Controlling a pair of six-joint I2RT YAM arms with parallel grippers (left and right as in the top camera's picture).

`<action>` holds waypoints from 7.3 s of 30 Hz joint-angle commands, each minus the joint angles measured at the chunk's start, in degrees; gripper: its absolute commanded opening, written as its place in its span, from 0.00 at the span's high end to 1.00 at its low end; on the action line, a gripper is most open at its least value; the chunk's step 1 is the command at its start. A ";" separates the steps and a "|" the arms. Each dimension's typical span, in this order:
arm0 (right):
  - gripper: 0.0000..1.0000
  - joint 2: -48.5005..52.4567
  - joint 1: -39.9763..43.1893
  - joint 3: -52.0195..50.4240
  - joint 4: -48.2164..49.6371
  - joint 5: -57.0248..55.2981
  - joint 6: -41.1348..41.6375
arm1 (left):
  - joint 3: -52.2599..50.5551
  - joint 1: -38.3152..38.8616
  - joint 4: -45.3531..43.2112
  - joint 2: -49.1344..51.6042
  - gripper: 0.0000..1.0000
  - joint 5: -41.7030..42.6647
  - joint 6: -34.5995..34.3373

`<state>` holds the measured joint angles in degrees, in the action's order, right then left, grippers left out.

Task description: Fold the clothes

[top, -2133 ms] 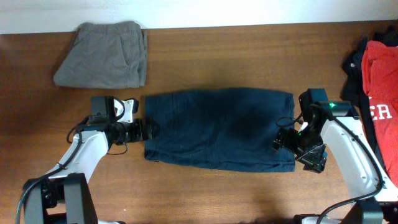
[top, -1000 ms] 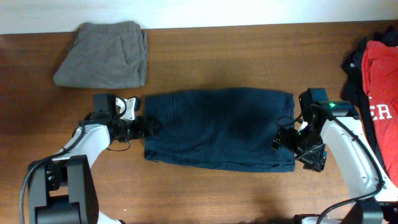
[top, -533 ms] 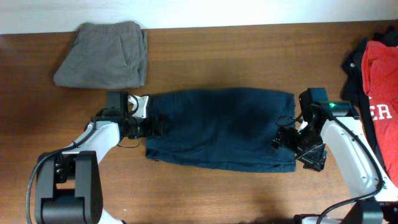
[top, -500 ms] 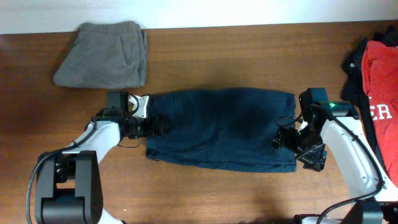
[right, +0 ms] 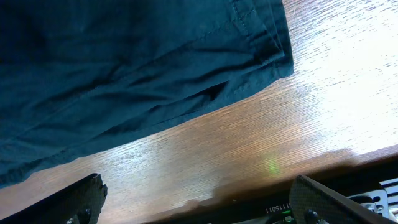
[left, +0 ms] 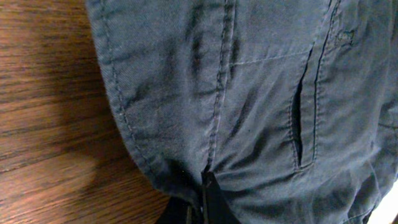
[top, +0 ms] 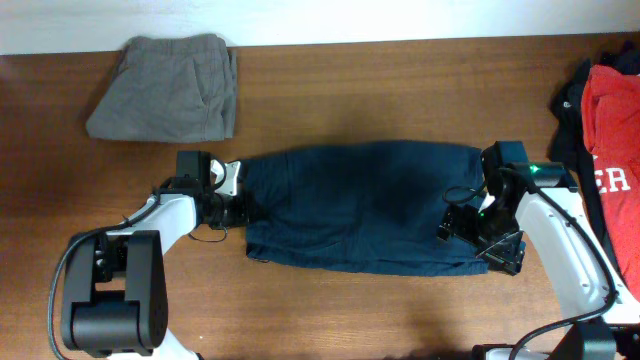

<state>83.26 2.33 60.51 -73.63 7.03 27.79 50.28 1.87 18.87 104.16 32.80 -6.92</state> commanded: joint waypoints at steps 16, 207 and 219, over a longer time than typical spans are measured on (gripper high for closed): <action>0.01 0.11 0.33 -0.15 -0.02 0.28 -1.44 | 23.04 -0.98 28.00 1.73 0.99 -20.83 0.55; 0.32 5.60 -17.73 2.01 11.52 -1.70 1.88 | 63.76 10.27 77.83 1.25 1.00 -60.54 -21.75; 0.28 5.62 -17.75 2.01 11.69 -1.29 1.88 | 63.76 13.07 77.77 1.25 0.99 -55.52 -20.00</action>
<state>89.73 -14.79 61.63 -62.06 6.24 28.93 114.08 13.39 96.62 105.51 -24.86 -27.05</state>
